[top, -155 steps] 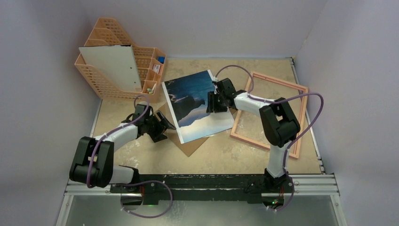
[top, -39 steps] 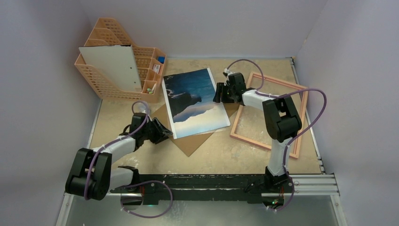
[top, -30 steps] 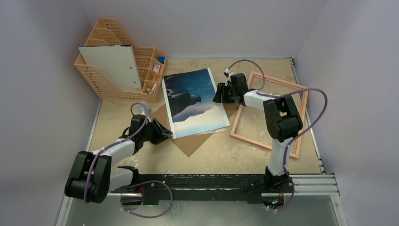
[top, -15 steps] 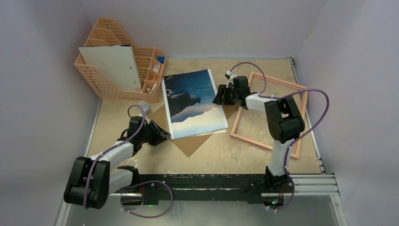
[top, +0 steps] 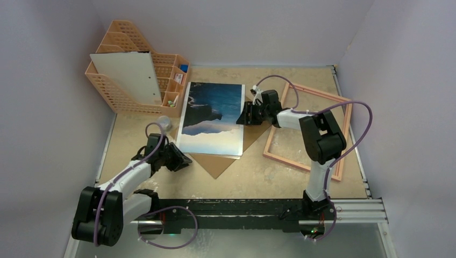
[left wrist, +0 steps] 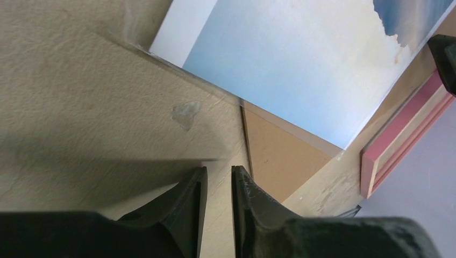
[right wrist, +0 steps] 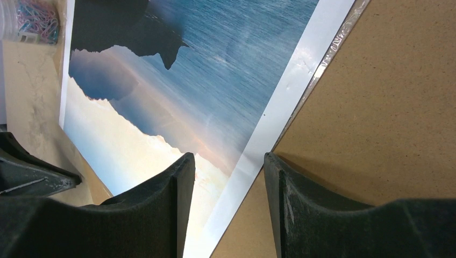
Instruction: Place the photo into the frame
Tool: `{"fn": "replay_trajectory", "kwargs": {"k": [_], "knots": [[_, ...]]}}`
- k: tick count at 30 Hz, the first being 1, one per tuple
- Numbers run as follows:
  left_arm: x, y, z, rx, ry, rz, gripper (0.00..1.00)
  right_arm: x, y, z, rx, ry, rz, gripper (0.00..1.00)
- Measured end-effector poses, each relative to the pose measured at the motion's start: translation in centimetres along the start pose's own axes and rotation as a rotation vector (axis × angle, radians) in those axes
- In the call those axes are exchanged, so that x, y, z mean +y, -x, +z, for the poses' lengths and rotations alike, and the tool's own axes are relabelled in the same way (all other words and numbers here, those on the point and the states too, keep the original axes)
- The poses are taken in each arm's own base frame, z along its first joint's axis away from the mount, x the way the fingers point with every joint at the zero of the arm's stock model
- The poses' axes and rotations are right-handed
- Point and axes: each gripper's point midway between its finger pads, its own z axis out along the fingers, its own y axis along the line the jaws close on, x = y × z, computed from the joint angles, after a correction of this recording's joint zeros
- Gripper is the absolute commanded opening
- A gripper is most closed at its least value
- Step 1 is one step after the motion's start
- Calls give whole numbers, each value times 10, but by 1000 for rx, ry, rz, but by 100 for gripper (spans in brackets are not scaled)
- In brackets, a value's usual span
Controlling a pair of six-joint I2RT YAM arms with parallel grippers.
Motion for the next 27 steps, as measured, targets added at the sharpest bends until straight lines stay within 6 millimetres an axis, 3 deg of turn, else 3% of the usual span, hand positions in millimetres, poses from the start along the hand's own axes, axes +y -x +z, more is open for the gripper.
{"fn": "replay_trajectory", "kwargs": {"k": [3, 6, 10, 18, 27], "knots": [[2, 5, -3, -28, 29, 9, 49, 0, 0, 0, 0, -1, 6, 54], [5, 23, -8, -108, 91, 27, 61, -1, 0, 0, -1, -9, 12, 55], [14, 52, -16, -238, 197, 54, 69, -2, 1, -1, -12, -36, 15, 57], [26, 83, -17, -360, 302, 101, 71, -5, -16, -21, -7, -113, 51, 59], [11, 111, -6, -471, 139, 132, 64, -5, -19, -22, -10, -118, 70, 58]]}}
